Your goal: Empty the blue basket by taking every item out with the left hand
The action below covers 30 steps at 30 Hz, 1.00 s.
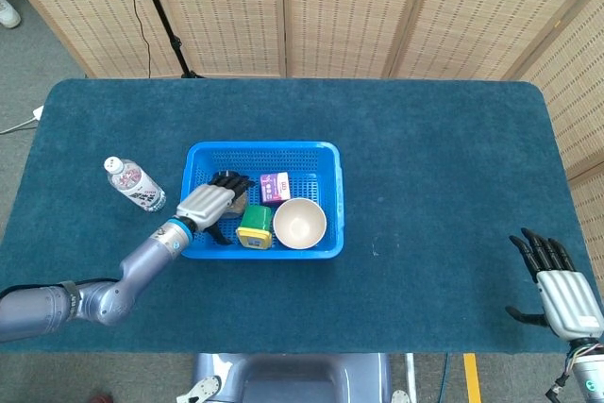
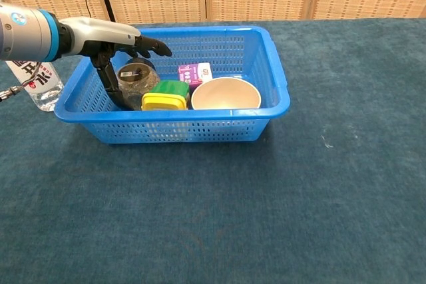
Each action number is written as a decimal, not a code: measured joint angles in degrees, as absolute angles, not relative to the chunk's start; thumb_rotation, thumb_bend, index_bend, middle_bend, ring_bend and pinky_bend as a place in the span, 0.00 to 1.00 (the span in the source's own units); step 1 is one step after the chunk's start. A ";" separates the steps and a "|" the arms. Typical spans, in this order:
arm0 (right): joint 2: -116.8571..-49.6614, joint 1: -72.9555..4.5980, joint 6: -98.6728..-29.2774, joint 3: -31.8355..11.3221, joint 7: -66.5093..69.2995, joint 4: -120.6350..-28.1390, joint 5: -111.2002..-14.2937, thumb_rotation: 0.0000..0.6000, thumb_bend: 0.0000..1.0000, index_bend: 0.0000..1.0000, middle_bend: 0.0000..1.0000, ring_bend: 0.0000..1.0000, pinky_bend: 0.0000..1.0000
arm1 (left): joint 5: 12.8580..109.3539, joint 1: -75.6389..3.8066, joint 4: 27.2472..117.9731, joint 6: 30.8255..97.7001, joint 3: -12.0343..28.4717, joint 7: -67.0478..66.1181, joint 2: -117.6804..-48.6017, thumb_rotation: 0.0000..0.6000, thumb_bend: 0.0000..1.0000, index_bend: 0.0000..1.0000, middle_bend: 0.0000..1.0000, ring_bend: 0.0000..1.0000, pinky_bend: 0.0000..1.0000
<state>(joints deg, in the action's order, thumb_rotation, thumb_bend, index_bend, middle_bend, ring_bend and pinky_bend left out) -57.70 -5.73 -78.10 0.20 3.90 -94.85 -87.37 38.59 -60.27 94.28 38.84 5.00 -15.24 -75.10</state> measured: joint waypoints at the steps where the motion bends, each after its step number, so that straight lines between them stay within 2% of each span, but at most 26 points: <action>1: -57.74 -5.78 -77.98 0.14 3.88 -94.80 -87.23 1.00 0.00 0.00 0.00 0.00 0.00 | 38.02 -60.71 93.93 38.56 4.95 -15.43 -75.43 1.00 0.12 0.00 0.00 0.00 0.00; 12: -57.75 -6.21 -77.15 -0.09 4.25 -94.63 -86.60 1.00 0.00 0.00 0.00 0.00 0.00 | 35.60 -62.89 92.48 39.38 3.72 -18.30 -78.03 1.00 0.12 0.01 0.00 0.02 0.00; 15: -57.64 -6.17 -77.24 -0.02 4.44 -94.71 -86.75 1.00 0.00 0.00 0.00 0.00 0.00 | 35.48 -63.12 92.35 41.39 3.54 -19.33 -79.32 1.00 0.12 0.12 0.06 0.11 0.00; 17: -57.57 -6.14 -77.35 -0.03 4.59 -94.76 -86.79 1.00 0.00 0.00 0.00 0.00 0.00 | 35.46 -63.25 92.37 42.61 3.51 -19.97 -80.03 1.00 0.12 0.24 0.16 0.20 0.00; 20: -57.43 -6.11 -77.44 -0.02 4.92 -94.82 -86.88 1.00 0.00 0.00 0.00 0.00 0.00 | 35.84 -63.23 92.45 44.52 3.53 -20.76 -80.70 1.00 0.13 0.37 0.27 0.29 0.00; 26: -57.17 -6.10 -77.56 0.10 5.42 -94.92 -87.24 1.00 0.00 0.00 0.00 0.00 0.00 | 35.31 -63.32 92.51 46.84 3.15 -23.09 -82.00 1.00 0.20 0.49 0.36 0.37 0.00; 30: -57.08 -6.04 -77.71 0.15 5.61 -94.95 -87.41 1.00 0.00 0.00 0.00 0.00 0.00 | 34.76 -63.36 92.60 48.11 3.28 -23.87 -82.62 1.00 0.22 0.52 0.38 0.39 0.00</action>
